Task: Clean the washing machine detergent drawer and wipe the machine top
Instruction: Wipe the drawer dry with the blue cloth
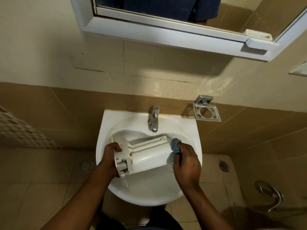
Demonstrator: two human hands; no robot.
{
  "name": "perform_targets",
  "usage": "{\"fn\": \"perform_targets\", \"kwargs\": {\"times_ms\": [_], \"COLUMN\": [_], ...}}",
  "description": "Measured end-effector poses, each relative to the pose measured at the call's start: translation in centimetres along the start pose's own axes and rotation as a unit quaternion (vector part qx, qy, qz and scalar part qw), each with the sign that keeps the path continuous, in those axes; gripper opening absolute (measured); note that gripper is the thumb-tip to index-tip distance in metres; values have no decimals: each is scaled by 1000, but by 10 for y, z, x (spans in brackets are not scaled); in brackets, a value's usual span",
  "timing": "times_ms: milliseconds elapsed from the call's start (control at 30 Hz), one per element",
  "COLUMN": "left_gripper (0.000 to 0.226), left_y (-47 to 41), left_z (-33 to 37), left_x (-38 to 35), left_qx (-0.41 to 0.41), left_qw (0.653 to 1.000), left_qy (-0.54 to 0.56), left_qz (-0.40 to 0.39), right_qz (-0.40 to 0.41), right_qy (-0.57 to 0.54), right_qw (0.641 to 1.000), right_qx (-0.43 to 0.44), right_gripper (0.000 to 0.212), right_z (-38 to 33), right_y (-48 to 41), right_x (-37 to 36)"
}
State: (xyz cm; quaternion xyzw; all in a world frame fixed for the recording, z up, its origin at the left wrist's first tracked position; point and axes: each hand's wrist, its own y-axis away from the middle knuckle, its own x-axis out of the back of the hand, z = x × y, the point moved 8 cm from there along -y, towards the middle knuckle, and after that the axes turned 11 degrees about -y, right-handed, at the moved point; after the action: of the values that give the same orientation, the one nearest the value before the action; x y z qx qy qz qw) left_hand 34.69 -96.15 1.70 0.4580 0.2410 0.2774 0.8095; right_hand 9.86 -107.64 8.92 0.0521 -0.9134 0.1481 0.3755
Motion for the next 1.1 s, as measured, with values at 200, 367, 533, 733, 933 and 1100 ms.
{"fn": "perform_targets", "kwargs": {"times_ms": [200,367,533,733,933,1100], "left_gripper": [26,39,48,41,60,72], "left_y": [0,-10,-13,-7,2,12], "left_z": [-11,-18,-11,0,19,25], "left_x": [-1,-9,-2,0,-20,-41], "left_qx": [50,77,57,-71,-271,-351], "left_qw": [998,995,996,996,955,918], "left_qy": [-33,-58,-72,-20,-90,-175], "left_qz": [-8,-16,-13,-52,-86,-63], "right_qz": [24,-168,-147,-50,-60,-148], "right_qy": [-62,-72,-61,-48,-98,-174], "right_qw": [998,969,977,994,992,971], "right_qx": [7,164,142,-89,-44,74], "right_gripper": [36,31,30,20,22,31], "right_z": [-20,-70,-16,71,23,-73], "right_y": [16,41,7,-47,-81,-49], "right_x": [-23,-68,-40,11,3,-44]}}
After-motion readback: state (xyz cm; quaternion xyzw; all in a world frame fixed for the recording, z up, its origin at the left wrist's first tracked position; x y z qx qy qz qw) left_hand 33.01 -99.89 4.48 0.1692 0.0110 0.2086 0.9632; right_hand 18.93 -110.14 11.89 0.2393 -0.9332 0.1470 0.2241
